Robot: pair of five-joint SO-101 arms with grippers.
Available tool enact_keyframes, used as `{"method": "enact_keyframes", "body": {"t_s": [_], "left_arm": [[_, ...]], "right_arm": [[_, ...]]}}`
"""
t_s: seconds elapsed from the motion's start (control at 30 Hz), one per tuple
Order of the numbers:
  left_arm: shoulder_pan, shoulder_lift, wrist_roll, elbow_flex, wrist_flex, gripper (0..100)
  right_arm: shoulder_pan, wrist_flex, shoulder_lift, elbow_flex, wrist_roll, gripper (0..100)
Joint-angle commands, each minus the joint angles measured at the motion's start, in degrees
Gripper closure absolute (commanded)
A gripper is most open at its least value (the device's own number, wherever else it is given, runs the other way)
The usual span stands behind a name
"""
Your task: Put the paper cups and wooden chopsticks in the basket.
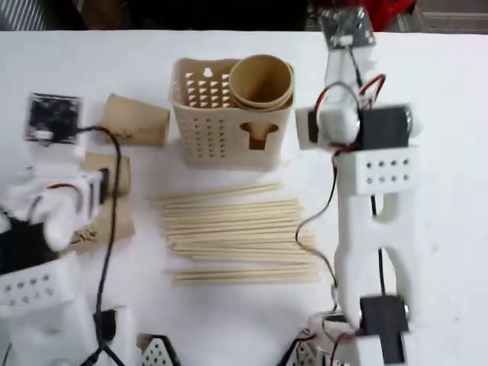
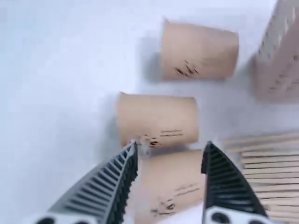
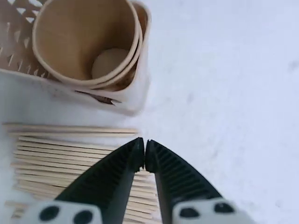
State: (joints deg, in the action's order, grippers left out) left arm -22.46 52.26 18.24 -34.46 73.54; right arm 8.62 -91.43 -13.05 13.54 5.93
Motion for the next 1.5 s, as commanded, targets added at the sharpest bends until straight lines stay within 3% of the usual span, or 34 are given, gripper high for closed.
{"method": "enact_keyframes", "body": {"t_s": [0.0, 0.13, 0.3, 0.43, 0.73, 1.07, 1.3, 1.47], "left_arm": [[-5.76, -3.38, 2.37, 16.00, 13.45, 72], [-8.92, -12.79, 3.87, 19.08, 18.81, 69], [-14.73, -24.57, 4.04, 18.90, 18.64, 69], [-18.15, -30.90, 5.10, 18.81, 16.09, 69], [-17.89, -38.55, 6.15, 10.81, 8.70, 67], [-9.80, -40.84, 5.54, 5.45, 4.66, 67], [-0.92, -40.84, -0.44, 8.26, 6.33, 67], [5.85, -40.84, -5.63, 12.04, 7.74, 67]], "right_arm": [[-0.57, 10.51, -11.03, -19.16, 3.87, 98.1], [-0.57, 23.34, -22.64, -43.43, 9.41, 98.1], [-0.57, 32.40, -34.68, -64.97, 15.56, 98.1], [-0.57, 34.07, -42.24, -74.29, 18.55, 98.1], [-0.66, 34.07, -54.55, -86.07, 19.08, 98.1], [-1.10, 33.63, -73.19, -95.74, 18.81, 98.1], [-1.10, 26.59, -90.24, -101.10, 19.16, 98.1], [-1.10, 26.33, -89.27, -101.36, 19.16, 98.1]]}}
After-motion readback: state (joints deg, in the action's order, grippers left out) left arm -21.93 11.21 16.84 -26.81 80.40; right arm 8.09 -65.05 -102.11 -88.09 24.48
